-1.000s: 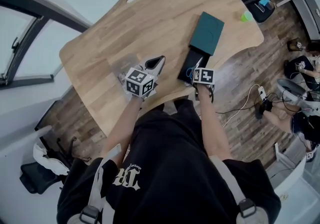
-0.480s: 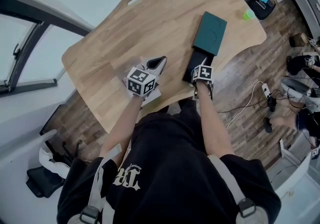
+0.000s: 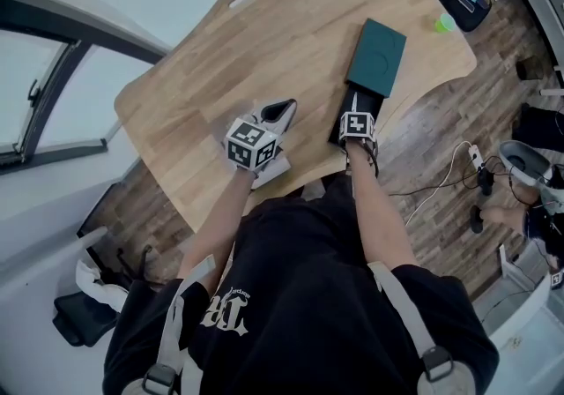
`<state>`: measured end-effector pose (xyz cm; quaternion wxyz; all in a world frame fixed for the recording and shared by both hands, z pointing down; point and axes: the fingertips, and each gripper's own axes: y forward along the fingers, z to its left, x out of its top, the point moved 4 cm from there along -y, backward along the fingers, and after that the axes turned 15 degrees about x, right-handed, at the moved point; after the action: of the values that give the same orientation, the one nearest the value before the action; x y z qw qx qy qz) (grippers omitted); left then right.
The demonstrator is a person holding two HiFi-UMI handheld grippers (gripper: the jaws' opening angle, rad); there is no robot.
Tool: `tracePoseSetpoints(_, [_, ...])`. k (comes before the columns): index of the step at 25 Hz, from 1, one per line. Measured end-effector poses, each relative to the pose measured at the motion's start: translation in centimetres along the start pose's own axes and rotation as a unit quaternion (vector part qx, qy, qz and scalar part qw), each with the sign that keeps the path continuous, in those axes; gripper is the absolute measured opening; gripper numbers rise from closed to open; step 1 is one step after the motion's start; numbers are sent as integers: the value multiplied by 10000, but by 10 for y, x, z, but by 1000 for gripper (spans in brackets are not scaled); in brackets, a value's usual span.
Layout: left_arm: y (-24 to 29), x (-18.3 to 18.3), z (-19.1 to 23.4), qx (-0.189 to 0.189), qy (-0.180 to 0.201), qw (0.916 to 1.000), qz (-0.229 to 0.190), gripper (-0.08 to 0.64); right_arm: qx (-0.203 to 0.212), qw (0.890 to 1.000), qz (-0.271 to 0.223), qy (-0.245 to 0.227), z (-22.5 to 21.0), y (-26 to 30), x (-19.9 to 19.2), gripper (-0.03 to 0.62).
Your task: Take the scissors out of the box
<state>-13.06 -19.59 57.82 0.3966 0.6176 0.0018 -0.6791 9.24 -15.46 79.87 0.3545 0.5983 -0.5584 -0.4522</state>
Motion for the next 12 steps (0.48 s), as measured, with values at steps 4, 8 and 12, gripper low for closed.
tracePoseSetpoints(4, [0,-3,0,46,-4,10000,22,2,-136,9999,-9,19,-1,-10,-4,87])
tracePoseSetpoints(8, [-3,-1,-2,89,-30,10000,4,2,113,9998,-101,-107,-2,0,-3,84])
tracePoseSetpoints(12, [-5,0,-2,132,-26,9999,-20,2,59,9996,-272,-51,0,-21,-4,83])
